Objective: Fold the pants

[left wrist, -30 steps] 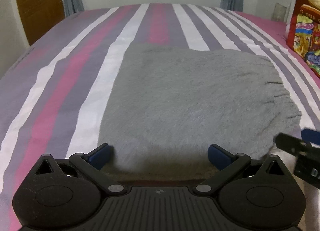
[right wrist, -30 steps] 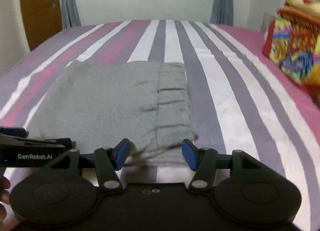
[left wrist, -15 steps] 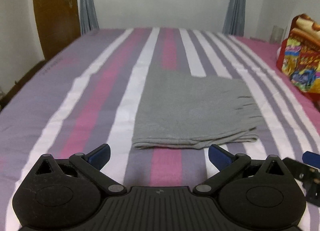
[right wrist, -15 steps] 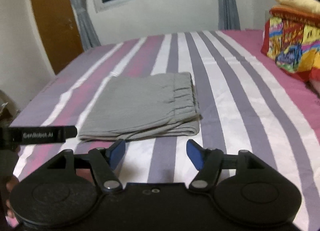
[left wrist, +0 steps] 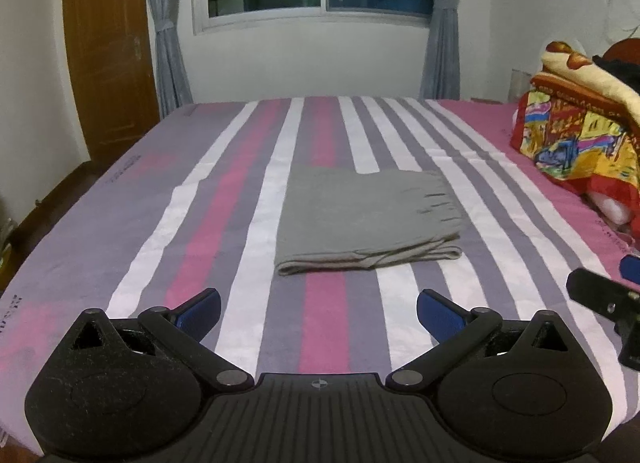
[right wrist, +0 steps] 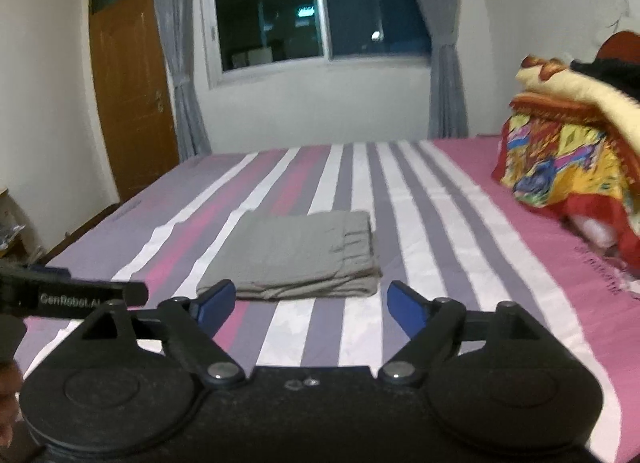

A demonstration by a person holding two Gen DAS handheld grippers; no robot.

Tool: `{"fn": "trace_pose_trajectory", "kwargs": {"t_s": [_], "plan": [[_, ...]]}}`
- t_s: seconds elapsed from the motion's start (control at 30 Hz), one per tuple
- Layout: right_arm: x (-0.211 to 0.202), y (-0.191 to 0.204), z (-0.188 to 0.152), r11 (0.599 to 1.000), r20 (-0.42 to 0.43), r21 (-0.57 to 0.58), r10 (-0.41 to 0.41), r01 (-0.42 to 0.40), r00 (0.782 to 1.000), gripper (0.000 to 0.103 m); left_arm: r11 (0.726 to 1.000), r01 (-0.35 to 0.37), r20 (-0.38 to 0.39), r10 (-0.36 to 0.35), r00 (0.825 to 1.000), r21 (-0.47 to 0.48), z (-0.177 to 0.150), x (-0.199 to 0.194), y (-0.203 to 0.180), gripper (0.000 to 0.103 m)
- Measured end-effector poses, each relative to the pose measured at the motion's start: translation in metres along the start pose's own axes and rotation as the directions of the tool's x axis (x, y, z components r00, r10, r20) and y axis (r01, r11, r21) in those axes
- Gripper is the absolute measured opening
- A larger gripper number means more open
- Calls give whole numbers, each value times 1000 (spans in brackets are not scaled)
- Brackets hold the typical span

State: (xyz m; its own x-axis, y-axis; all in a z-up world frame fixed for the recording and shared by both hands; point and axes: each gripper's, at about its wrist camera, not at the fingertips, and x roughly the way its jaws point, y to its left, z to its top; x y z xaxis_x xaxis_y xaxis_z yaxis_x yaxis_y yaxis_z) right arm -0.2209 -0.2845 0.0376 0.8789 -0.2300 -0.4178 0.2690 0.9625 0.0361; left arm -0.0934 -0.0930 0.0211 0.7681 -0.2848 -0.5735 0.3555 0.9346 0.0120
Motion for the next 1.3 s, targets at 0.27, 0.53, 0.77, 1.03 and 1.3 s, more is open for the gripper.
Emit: {"fn": "trace_pose_trajectory", "kwargs": {"t_s": [0.27, 0.53, 0.77, 1.03, 1.3], "plan": [[-24, 0, -3, 998, 56, 20, -64, 63, 996, 102, 999, 17, 16, -16, 1000, -34, -7, -28, 3, 103], [-26, 6, -3, 997, 49, 21, -76, 75, 996, 103, 1000, -3, 13, 4, 1000, -26, -13, -34, 8, 103], [-17, 6, -6, 996, 29, 28, -88, 87, 996, 103, 999, -26, 2, 27, 1000, -42, -15, -30, 16, 103], [-15, 10, -7, 996, 30, 16, -87, 86, 996, 103, 999, -16, -13, 16, 1000, -39, -12, -23, 10, 103], [-19, 9, -7, 996, 46, 26, -90, 89, 995, 103, 999, -17, 21, 18, 1000, -44, -9, -32, 7, 103]]}}
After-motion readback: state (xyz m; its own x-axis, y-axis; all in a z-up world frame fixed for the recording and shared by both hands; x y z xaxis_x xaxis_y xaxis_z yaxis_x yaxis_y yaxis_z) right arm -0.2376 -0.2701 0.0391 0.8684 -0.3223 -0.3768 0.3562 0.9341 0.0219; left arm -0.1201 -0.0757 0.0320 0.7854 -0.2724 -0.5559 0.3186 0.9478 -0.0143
